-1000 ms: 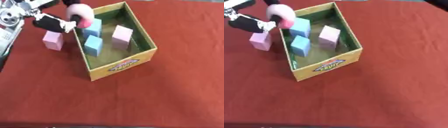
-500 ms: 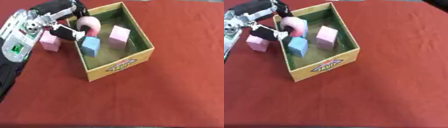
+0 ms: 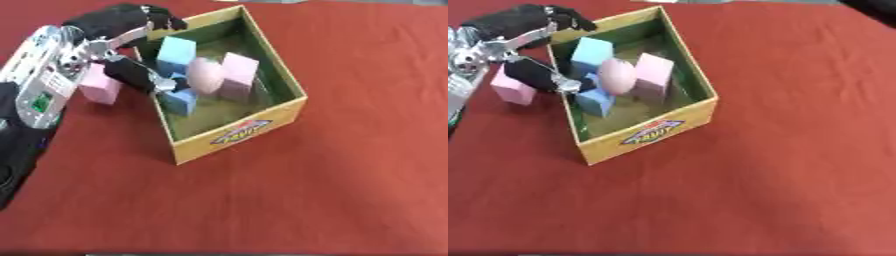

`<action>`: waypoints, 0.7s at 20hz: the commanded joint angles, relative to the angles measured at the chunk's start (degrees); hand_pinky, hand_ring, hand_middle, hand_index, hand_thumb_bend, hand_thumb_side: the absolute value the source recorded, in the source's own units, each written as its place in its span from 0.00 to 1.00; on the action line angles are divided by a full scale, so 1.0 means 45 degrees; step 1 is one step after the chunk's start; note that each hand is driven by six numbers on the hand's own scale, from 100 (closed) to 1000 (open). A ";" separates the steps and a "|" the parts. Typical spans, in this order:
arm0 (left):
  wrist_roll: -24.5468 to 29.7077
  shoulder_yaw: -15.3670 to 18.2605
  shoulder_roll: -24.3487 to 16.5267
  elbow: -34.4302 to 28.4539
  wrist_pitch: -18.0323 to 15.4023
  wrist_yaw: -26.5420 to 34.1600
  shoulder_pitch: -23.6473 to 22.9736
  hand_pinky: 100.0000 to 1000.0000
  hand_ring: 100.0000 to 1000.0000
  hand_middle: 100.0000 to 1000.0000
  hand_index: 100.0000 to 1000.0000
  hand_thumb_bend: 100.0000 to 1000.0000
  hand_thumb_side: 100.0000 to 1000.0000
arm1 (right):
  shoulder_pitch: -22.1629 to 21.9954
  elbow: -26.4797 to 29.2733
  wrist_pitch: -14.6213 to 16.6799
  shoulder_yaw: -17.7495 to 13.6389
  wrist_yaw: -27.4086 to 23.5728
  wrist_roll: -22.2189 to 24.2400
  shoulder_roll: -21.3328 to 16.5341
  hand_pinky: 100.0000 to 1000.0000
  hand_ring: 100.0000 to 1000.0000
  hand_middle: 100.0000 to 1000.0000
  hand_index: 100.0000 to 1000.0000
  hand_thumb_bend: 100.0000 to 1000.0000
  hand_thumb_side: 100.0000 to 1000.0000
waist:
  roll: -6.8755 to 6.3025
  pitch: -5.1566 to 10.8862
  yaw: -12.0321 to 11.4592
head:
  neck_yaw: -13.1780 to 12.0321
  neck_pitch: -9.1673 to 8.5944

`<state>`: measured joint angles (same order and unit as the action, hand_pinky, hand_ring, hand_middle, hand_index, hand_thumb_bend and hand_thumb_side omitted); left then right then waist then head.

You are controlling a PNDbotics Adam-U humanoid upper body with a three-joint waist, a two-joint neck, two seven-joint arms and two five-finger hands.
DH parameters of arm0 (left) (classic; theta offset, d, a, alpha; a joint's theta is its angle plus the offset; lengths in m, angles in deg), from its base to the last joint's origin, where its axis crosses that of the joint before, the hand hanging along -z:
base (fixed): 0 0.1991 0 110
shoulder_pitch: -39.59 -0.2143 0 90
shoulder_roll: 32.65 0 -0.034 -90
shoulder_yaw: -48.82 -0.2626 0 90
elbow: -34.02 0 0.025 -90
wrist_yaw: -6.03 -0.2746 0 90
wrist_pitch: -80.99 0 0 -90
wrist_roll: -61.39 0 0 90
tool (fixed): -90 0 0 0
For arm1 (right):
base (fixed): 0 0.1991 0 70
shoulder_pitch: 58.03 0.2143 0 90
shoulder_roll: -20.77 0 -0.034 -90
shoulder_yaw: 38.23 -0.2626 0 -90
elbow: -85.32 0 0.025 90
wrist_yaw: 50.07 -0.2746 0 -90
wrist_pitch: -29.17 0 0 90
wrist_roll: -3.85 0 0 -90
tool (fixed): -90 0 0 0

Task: Pick up objects on the table and place them in the box.

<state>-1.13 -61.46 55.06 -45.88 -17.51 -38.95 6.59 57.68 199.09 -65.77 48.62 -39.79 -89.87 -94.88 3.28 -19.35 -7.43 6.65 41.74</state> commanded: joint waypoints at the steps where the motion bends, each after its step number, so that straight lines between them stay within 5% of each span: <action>1: -0.0113 0.0529 -0.0442 -0.0856 0.0156 0.0272 0.0208 0.92 0.86 0.81 0.93 0.49 0.64 | 0.0110 0.0183 -0.0012 -0.0173 -0.0056 -0.0045 -0.0289 0.82 0.75 0.62 0.83 0.00 0.55 | -0.0166 0.0411 -0.0009 | 0.0055 -0.0045; 5: -0.0016 0.1217 -0.1006 -0.1994 0.0559 0.1848 0.0063 0.91 0.85 0.80 0.91 0.41 0.59 | 0.0057 0.0183 -0.0004 -0.0206 -0.0044 -0.0079 -0.0335 0.82 0.75 0.62 0.83 0.00 0.55 | -0.0197 0.0432 -0.0077 | 0.0114 0.0003; 6: 0.0029 0.1365 -0.1246 -0.2320 0.0686 0.2212 -0.0014 0.91 0.84 0.79 0.90 0.33 0.59 | 0.0039 0.0183 0.0002 -0.0217 -0.0034 -0.0087 -0.0355 0.82 0.75 0.62 0.83 0.00 0.56 | -0.0213 0.0437 -0.0094 | 0.0133 0.0019; 7: 0.0059 0.1504 -0.1575 -0.2648 0.0799 0.2510 -0.0132 0.90 0.84 0.79 0.90 0.40 0.59 | 0.0013 0.0183 0.0004 -0.0234 -0.0023 -0.0100 -0.0381 0.82 0.75 0.62 0.83 0.00 0.55 | -0.0235 0.0444 -0.0125 | 0.0171 0.0037; 14: 0.0372 0.1940 -0.4131 -0.4432 0.1225 0.3729 -0.1529 0.89 0.84 0.78 0.89 0.42 0.54 | -0.0144 0.0183 -0.0007 -0.0313 0.0045 -0.0190 -0.0519 0.82 0.75 0.62 0.83 0.00 0.55 | -0.0322 0.0468 -0.0309 | 0.0352 0.0064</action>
<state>0.24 -53.78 39.82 -63.83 -12.27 -23.12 -0.91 56.63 199.09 -65.78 48.14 -39.78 -90.44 -94.96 2.63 -19.35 -8.86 8.00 41.84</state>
